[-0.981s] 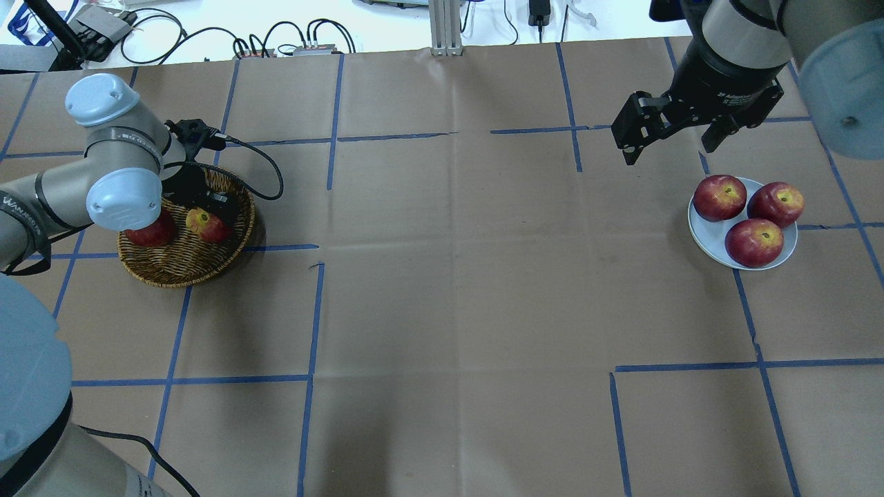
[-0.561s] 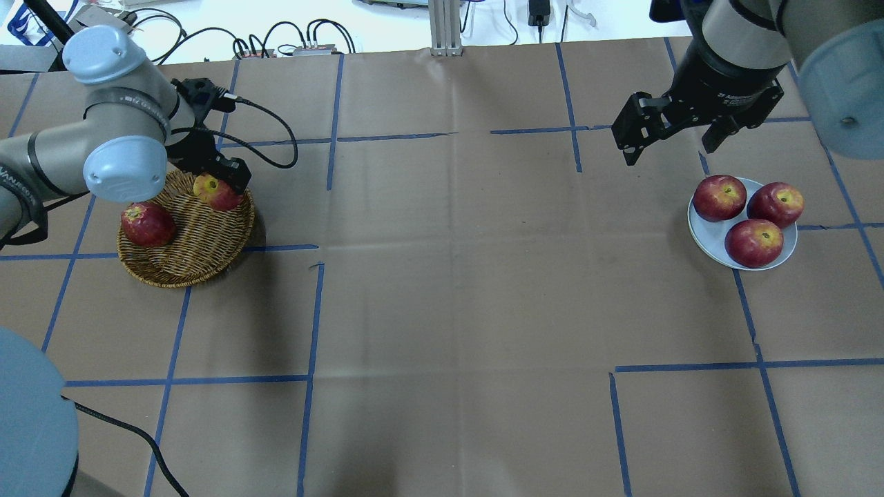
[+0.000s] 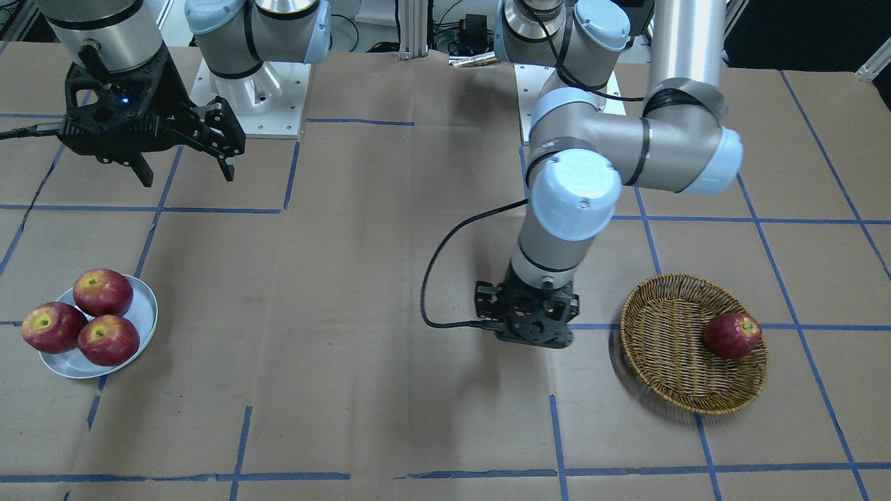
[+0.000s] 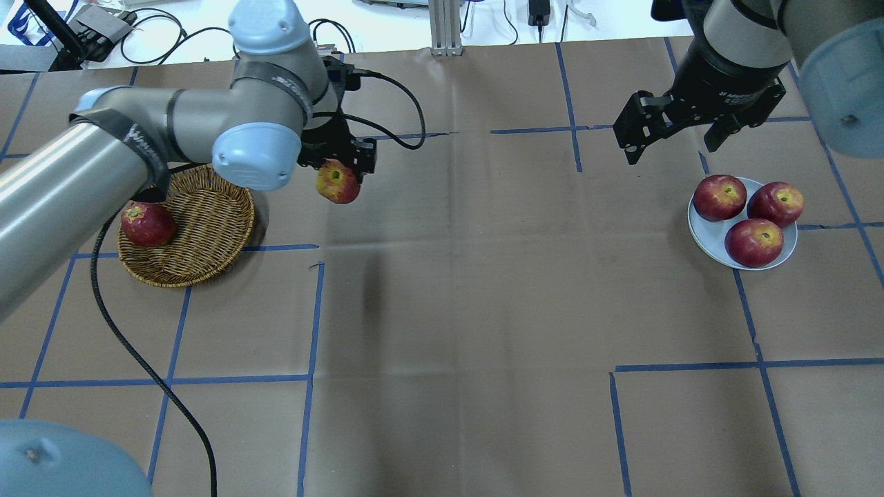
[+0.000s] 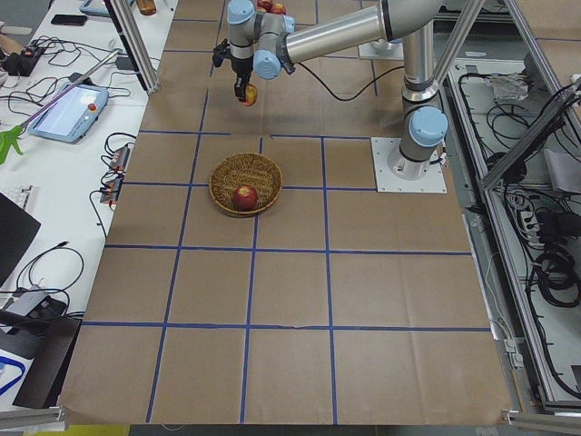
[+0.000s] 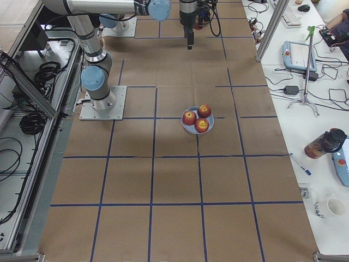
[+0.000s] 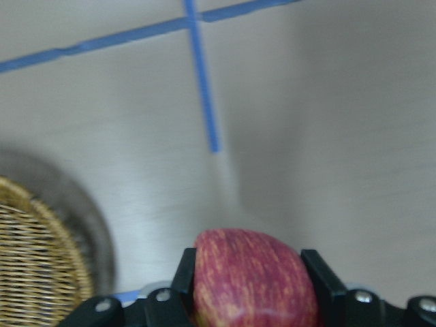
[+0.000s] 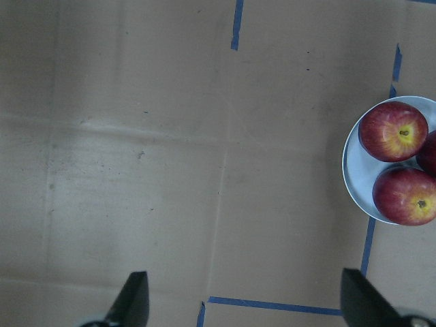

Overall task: Transfer apple from basket to plate
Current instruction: 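Lift the apple with the left gripper and carry it toward the table center, then set the apple on the table and open the left gripper, withdrawing it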

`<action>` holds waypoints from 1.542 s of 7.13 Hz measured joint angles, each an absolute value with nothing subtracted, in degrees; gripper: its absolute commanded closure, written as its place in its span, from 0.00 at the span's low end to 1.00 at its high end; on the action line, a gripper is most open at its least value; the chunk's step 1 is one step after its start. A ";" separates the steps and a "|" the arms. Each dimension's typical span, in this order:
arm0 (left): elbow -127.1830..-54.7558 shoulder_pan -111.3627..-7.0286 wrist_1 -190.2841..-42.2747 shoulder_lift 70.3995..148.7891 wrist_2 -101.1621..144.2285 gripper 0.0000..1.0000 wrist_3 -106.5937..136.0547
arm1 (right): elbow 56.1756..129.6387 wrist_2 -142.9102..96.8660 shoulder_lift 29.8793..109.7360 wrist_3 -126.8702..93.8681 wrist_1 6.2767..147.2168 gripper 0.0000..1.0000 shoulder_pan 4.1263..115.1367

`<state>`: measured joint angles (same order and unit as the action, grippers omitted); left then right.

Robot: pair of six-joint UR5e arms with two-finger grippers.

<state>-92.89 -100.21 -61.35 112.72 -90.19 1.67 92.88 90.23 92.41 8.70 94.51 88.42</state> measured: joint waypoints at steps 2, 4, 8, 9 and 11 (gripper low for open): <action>-92.83 -107.16 -58.45 116.27 -90.10 0.58 9.35 | 92.92 90.32 92.44 8.70 94.43 0.00 88.42; -92.70 -110.22 -54.41 119.79 -89.75 0.57 12.01 | 93.12 90.42 92.64 8.70 94.40 0.00 88.42; -92.64 -112.05 -51.26 122.66 -89.59 0.43 13.59 | 93.23 90.36 92.77 8.70 94.39 0.00 88.42; -92.65 -112.10 -51.01 122.82 -89.58 0.04 13.61 | 93.23 90.37 92.77 8.70 94.39 0.00 88.42; -92.72 -112.15 -50.90 123.37 -89.57 0.02 13.62 | 93.09 90.37 92.81 8.70 94.45 0.00 88.42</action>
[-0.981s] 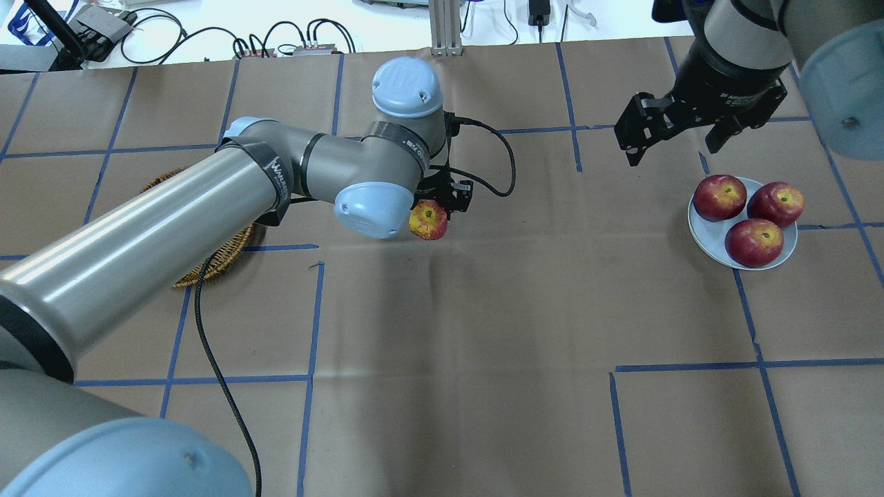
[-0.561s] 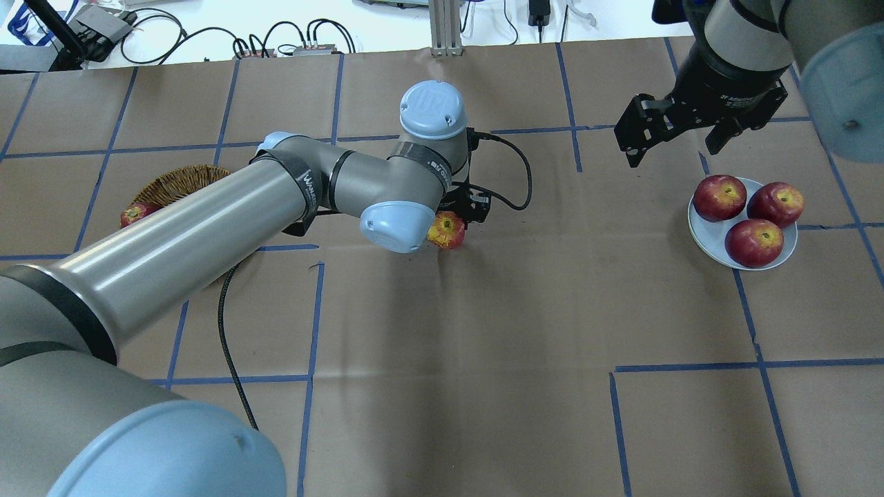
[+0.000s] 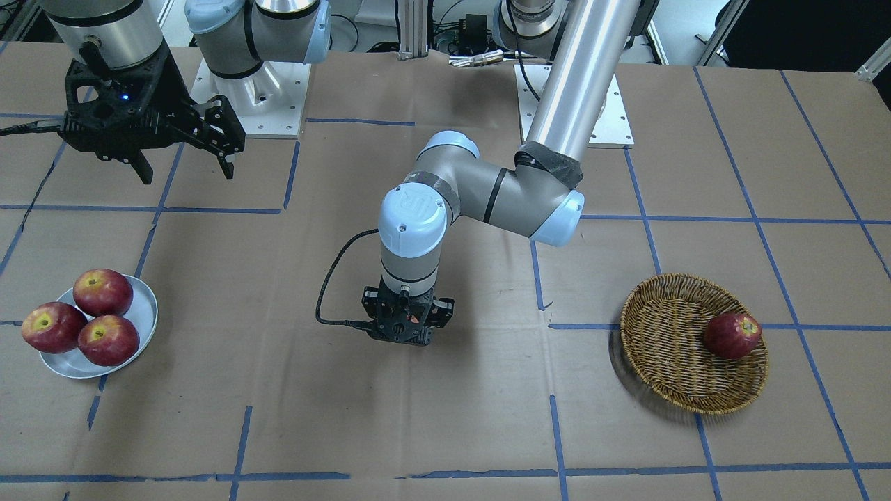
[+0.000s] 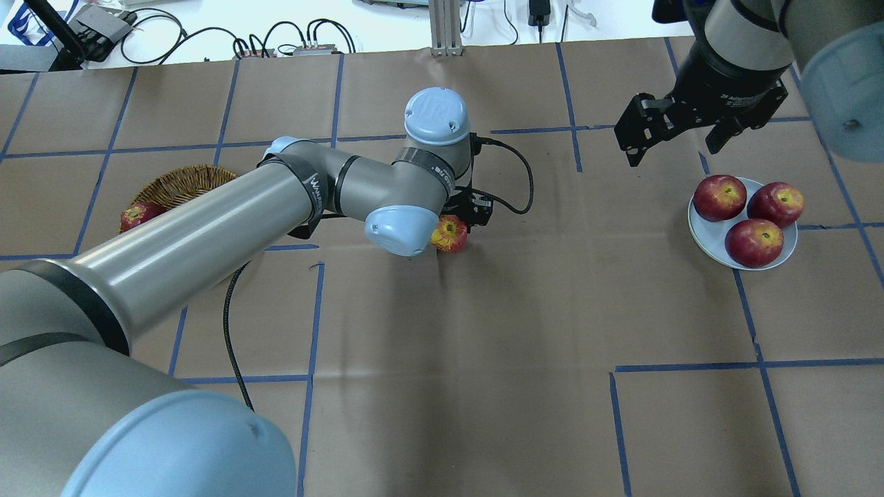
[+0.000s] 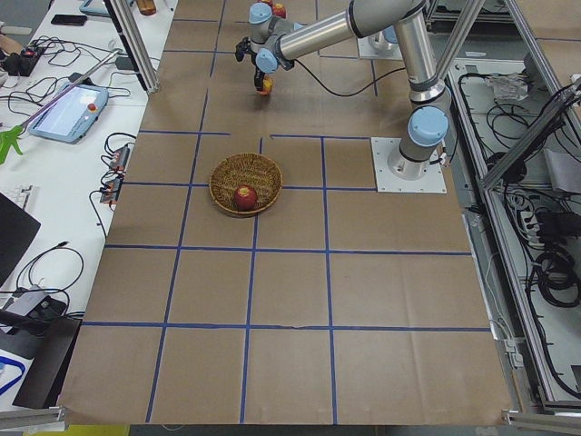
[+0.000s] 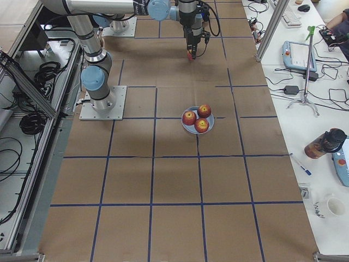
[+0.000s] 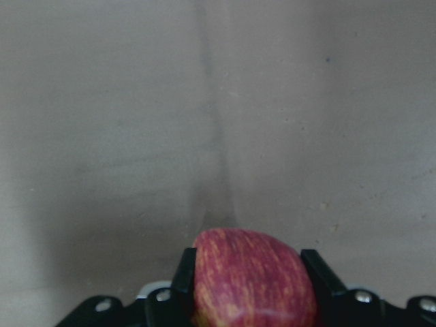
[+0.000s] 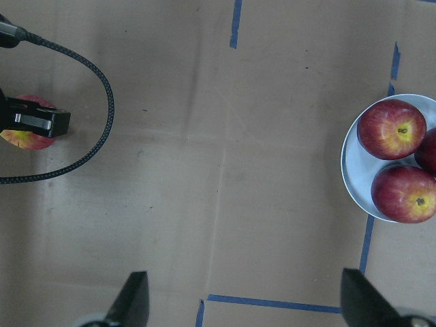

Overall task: Transfer apple from basket to plate
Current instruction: 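Set the apple on the table and open the left gripper, withdrawing it, then reach the right gripper down to grasp the apple while the left arm rises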

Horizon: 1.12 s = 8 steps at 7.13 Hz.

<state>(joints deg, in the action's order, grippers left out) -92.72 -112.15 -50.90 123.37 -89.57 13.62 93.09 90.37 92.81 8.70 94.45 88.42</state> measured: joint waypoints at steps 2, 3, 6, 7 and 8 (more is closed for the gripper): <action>-92.62 -111.93 -51.33 122.82 -89.69 0.01 13.27 | 92.98 90.47 92.88 8.64 94.52 0.00 88.42; -92.43 -111.30 -52.59 121.37 -89.83 0.01 12.45 | 92.89 90.44 92.81 8.18 94.64 0.00 88.44; -91.08 -101.06 -66.32 109.33 -90.30 0.01 1.52 | 91.85 89.90 91.69 4.09 94.68 0.00 88.98; -90.87 -95.11 -71.81 104.26 -90.33 0.01 -4.05 | 91.72 89.89 90.77 2.72 95.60 0.00 90.49; -90.77 -89.93 -75.62 100.36 -90.39 0.01 -9.13 | 91.67 90.05 88.74 -0.23 98.13 0.00 93.27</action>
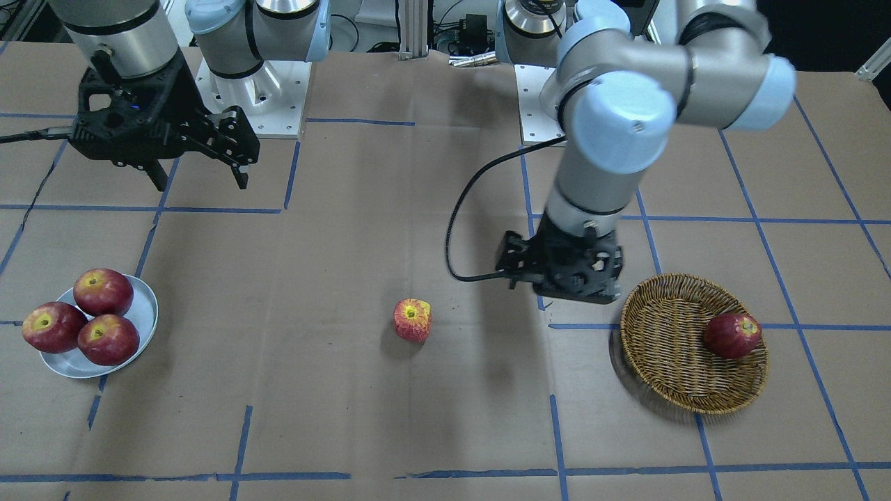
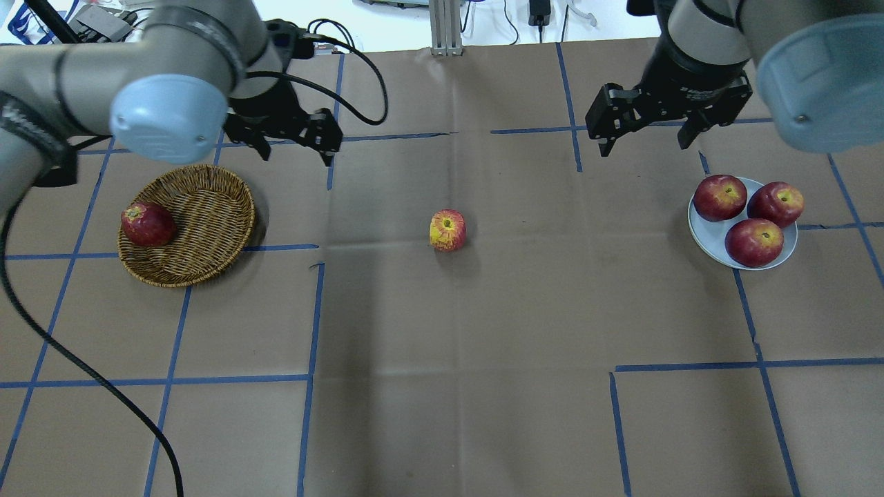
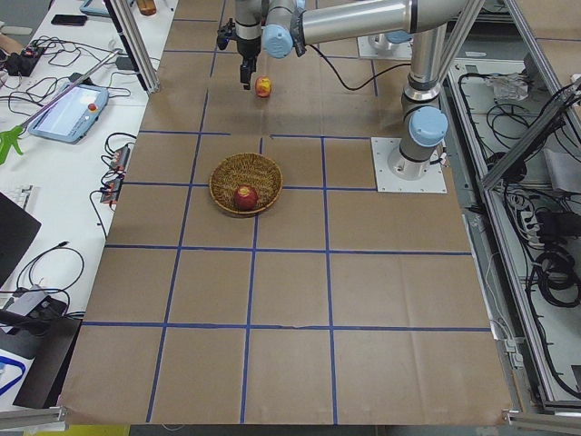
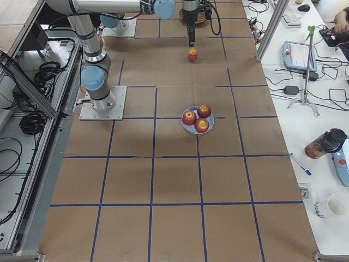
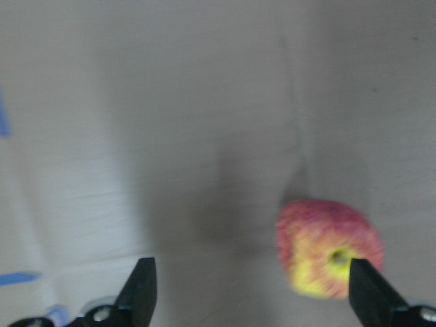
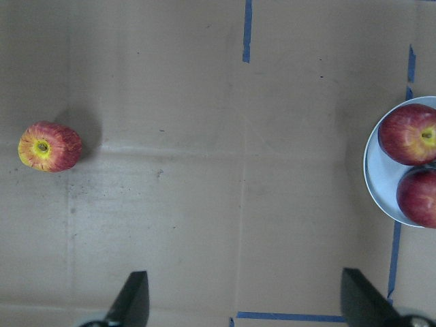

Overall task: Transfer apple from basket to plate
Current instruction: 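Reach the right gripper down to grasp the apple while the left arm rises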

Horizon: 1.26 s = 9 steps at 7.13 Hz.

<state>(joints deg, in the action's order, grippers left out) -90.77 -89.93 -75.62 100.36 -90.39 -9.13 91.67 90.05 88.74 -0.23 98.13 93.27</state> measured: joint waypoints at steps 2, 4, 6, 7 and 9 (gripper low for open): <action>-90.71 -83.03 -79.06 96.00 -91.42 0.01 -14.66 | 91.66 90.49 81.86 -9.16 106.20 0.00 100.79; -90.99 -80.49 -79.79 94.13 -92.32 0.01 -15.70 | 91.67 92.35 73.39 -17.32 116.05 0.00 107.95; -91.81 -80.75 -81.76 92.50 -92.14 0.01 -15.44 | 91.88 95.10 65.63 -22.41 124.54 0.00 112.63; -91.95 -81.25 -83.93 91.87 -91.85 0.01 -15.05 | 92.10 95.51 62.88 -23.45 127.25 0.00 113.79; -92.00 -81.97 -87.64 90.11 -91.71 0.01 -14.88 | 93.29 95.54 59.34 -24.10 130.50 0.00 114.66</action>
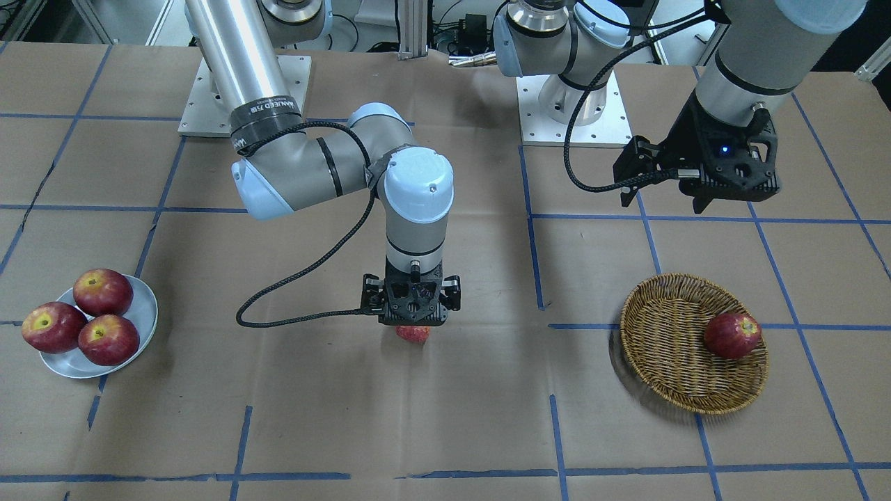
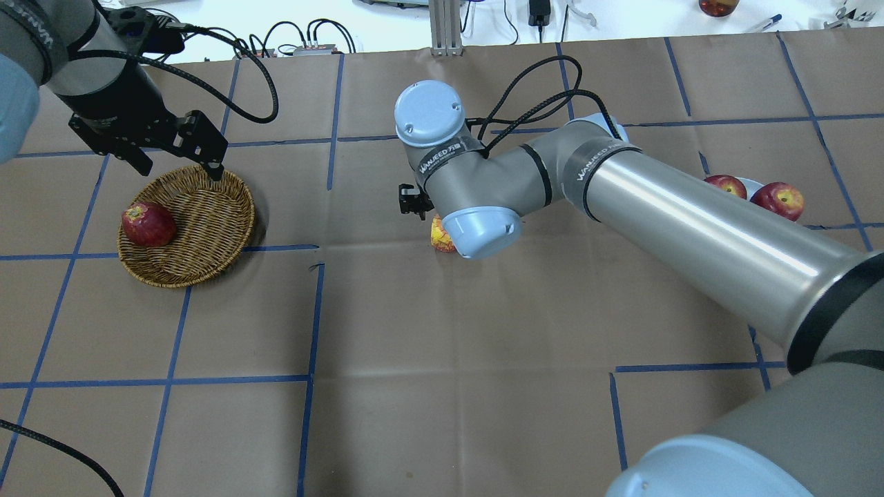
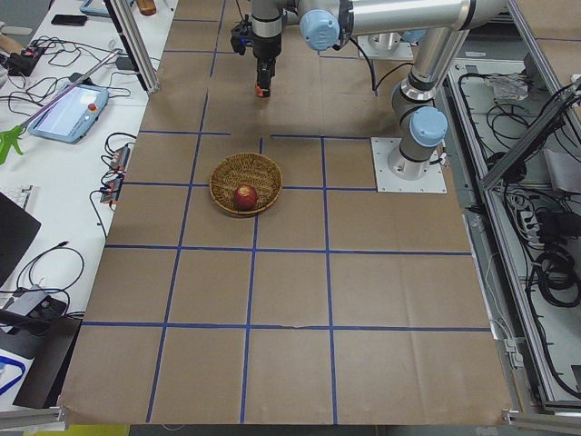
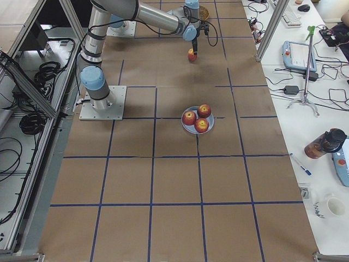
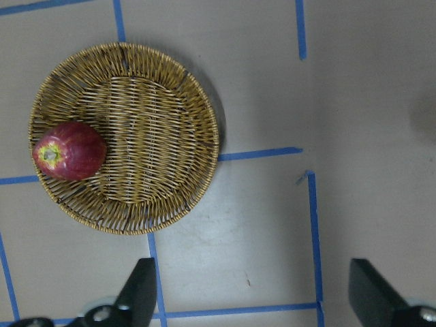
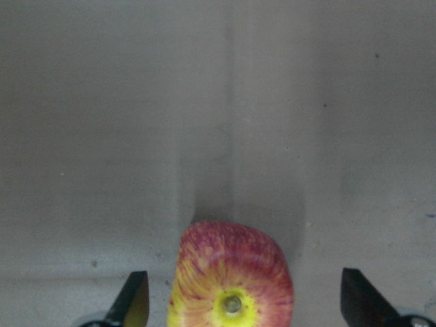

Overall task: Transfer apple from basket to plate
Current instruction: 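Reach the right gripper down to grasp the apple while the left arm rises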

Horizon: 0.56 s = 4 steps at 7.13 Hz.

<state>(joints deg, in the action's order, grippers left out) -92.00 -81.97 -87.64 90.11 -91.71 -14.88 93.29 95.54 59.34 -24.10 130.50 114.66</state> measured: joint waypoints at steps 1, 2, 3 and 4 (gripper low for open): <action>-91.62 -82.11 -88.38 89.53 -91.60 0.01 -14.88 | 94.30 95.49 58.18 -24.15 132.46 0.10 114.85; -91.23 -82.12 -88.38 89.63 -91.44 0.01 -14.70 | 95.01 95.48 57.34 -24.16 134.13 0.35 114.92; -91.23 -82.12 -86.86 90.07 -91.38 0.01 -13.42 | 95.30 95.51 56.64 -24.17 135.20 0.50 114.94; -91.94 -82.12 -83.98 89.84 -91.43 0.01 -11.05 | 95.35 95.52 56.34 -24.15 135.60 0.51 114.94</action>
